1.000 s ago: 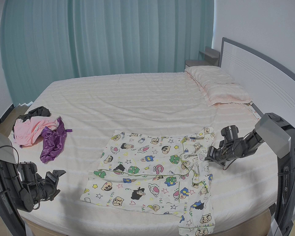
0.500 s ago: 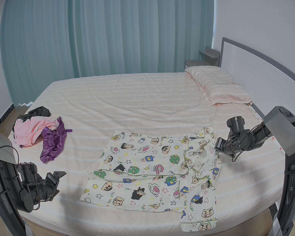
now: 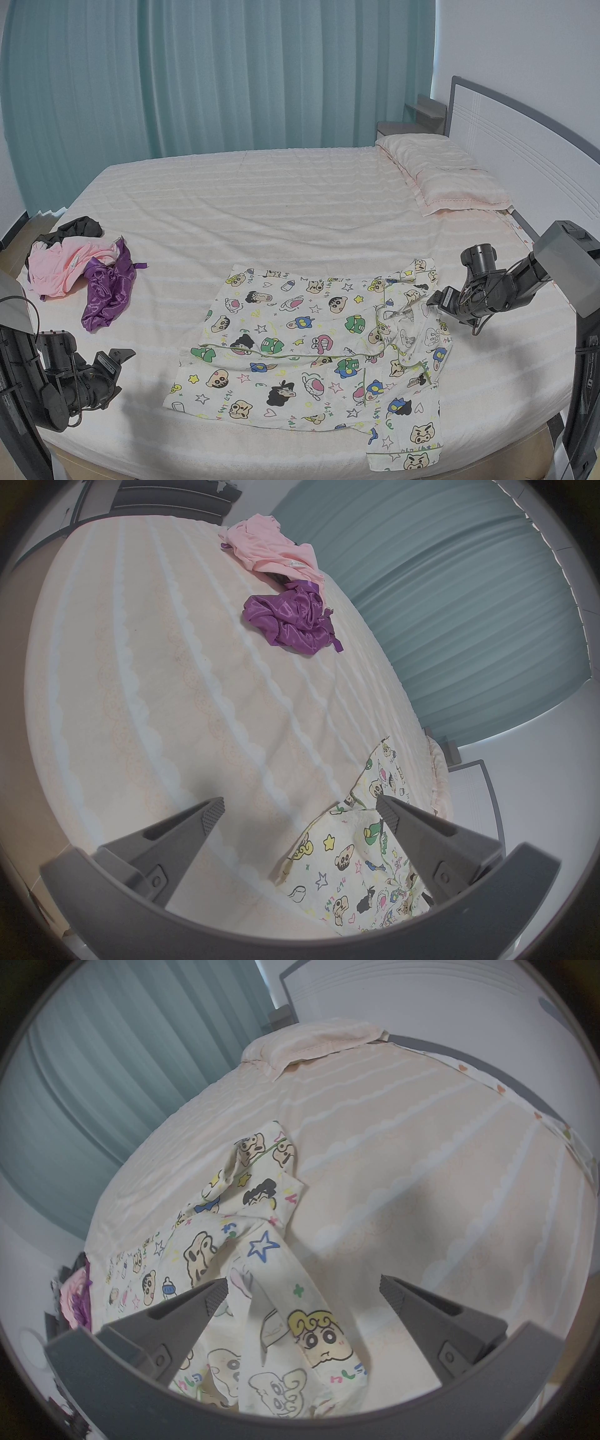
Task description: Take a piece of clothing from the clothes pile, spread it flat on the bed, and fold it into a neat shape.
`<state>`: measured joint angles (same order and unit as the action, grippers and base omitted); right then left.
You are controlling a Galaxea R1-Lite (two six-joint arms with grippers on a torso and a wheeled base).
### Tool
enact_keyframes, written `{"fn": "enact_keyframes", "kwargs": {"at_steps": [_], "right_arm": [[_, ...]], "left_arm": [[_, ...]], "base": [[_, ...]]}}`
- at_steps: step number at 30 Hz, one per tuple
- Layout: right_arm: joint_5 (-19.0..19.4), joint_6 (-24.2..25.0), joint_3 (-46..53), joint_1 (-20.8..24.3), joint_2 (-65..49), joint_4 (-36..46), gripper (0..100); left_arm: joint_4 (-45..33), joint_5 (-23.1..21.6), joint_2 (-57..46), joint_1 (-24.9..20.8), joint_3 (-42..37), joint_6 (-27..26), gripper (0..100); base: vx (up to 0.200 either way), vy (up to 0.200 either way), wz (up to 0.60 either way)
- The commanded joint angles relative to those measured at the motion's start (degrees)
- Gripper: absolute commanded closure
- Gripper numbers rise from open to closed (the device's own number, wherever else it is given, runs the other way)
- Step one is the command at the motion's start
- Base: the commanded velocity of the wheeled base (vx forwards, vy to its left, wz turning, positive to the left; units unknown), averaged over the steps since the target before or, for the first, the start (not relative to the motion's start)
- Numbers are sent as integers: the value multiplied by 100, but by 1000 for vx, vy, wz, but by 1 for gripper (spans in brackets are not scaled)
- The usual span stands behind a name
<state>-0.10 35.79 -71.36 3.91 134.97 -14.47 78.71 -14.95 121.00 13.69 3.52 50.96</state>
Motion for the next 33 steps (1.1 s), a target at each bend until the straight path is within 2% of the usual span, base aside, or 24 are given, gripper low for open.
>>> {"fn": "enact_keyframes", "kwargs": {"at_steps": [1,4,6,10,13,14,15,17,21,24,31,33], "right_arm": [[344,297,-9,-400,20,6,0],[581,376,0,-514,29,14,0],[1082,473,52,-611,20,14,0],[1618,393,184,-725,47,-30,0],[2040,103,342,-769,64,-232,0],[2040,103,342,-769,64,-232,0],[2365,-143,474,-804,99,-416,0],[2743,-547,641,-840,170,-680,0],[3033,-1048,712,-804,310,-944,0],[3218,-1224,676,-778,398,-1014,0],[3596,-1276,624,-796,424,-1075,0],[3824,-1224,624,-822,442,-1155,0]], "left_arm": [[4,0,2,2,-18,2,0],[4,0,-7,2,-36,2,0],[4,9,-15,2,-53,2,0],[4,9,-15,2,-97,11,0],[4,9,-15,2,-97,11,0],[4,9,-15,2,-97,11,0],[4,9,-33,2,-106,11,0],[4,9,-51,2,-106,11,0],[4,9,-51,2,-106,11,0],[4,9,-51,2,-106,20,0],[4,0,-33,2,-106,28,0],[4,0,-24,-7,-106,37,0]], "base": [[0,0,0],[0,0,0],[0,0,0],[0,0,0],[0,0,0],[0,0,0],[0,0,0],[0,0,0],[0,0,0],[0,0,0],[0,0,0],[0,0,0]]}}
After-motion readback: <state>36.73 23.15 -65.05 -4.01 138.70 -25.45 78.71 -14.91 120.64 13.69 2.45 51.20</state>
